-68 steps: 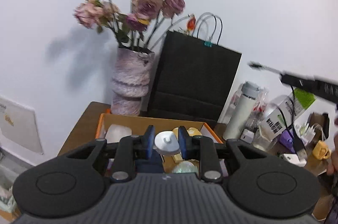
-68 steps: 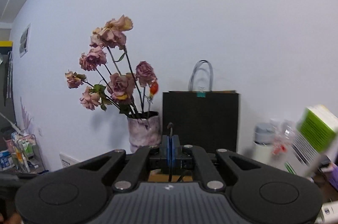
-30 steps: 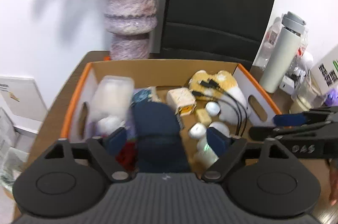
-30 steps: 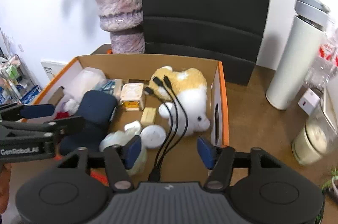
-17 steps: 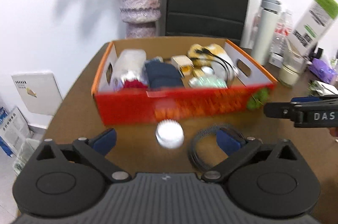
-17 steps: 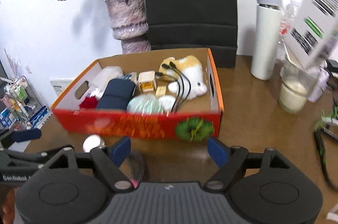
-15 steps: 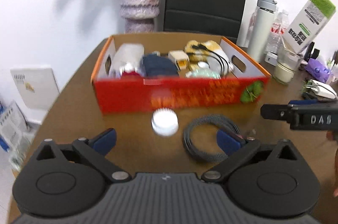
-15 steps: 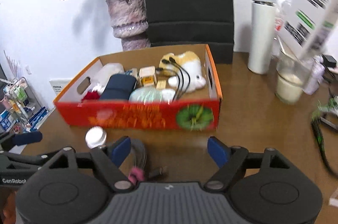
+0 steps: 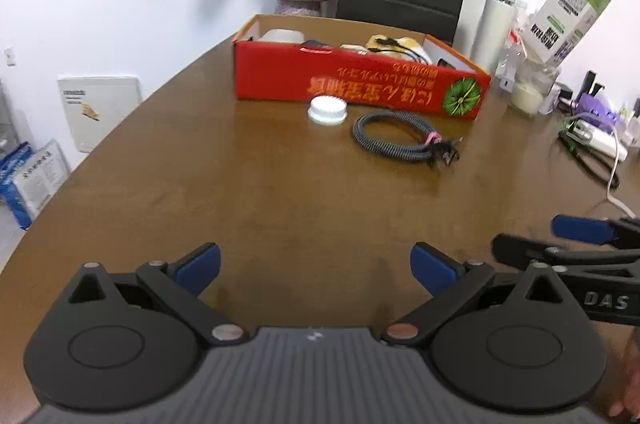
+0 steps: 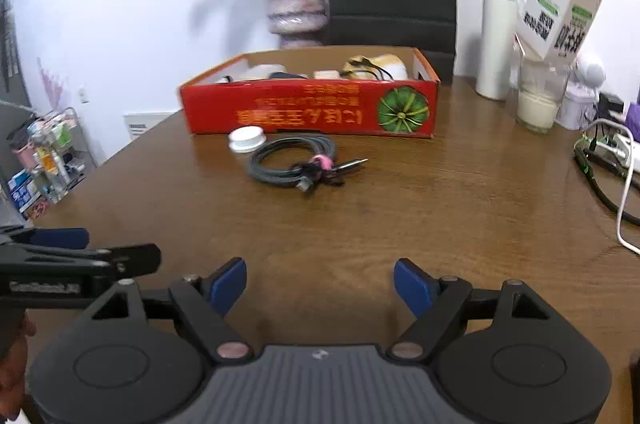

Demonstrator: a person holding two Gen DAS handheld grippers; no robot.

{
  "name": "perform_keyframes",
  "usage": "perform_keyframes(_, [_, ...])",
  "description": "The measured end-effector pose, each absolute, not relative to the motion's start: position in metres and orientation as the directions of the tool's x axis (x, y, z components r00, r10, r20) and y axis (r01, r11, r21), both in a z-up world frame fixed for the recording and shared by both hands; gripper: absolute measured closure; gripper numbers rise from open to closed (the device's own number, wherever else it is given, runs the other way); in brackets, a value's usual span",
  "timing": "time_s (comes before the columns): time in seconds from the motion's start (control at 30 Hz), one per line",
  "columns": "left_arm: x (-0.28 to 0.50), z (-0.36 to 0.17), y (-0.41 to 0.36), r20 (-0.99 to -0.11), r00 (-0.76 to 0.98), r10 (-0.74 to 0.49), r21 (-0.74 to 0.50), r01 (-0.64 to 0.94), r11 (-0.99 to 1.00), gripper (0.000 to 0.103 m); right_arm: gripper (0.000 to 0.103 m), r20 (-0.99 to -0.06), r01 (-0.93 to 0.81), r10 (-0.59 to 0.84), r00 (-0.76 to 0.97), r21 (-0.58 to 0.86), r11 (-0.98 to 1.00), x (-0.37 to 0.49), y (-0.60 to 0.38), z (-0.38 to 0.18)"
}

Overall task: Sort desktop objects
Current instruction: 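Move both grippers back toward the braided cable and white lid, then grasp the braided black cable with the right gripper while the left grasps the white scalloped lid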

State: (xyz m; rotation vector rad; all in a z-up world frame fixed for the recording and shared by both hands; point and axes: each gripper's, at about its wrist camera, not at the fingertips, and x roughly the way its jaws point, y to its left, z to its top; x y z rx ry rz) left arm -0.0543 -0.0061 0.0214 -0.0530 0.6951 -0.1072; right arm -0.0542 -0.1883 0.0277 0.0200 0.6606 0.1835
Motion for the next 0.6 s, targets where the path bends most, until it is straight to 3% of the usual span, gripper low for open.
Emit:
perform_keyframes(0.27, [-0.066,0.017,0.001,-0.623,0.775,-0.108,-0.095,0.062,0.994,0.000,0.022,-0.566,-0.156,0.201,0.799,0.129,0.979,-0.071,-0.189,0.029])
perform_keyframes(0.53, [-0.027,0.021,0.026,-0.627,0.773,-0.093,-0.140,0.006,0.990,0.000,0.023,-0.540,-0.047,0.256,0.802,0.369,0.928,0.010,-0.198,0.033])
perform_keyframes(0.6, [-0.015,0.028,0.028,-0.602,0.792,-0.099,-0.138,0.019,0.990,0.000,0.028,-0.554,-0.008,0.251,0.794,0.403,0.915,0.037,-0.195,0.030])
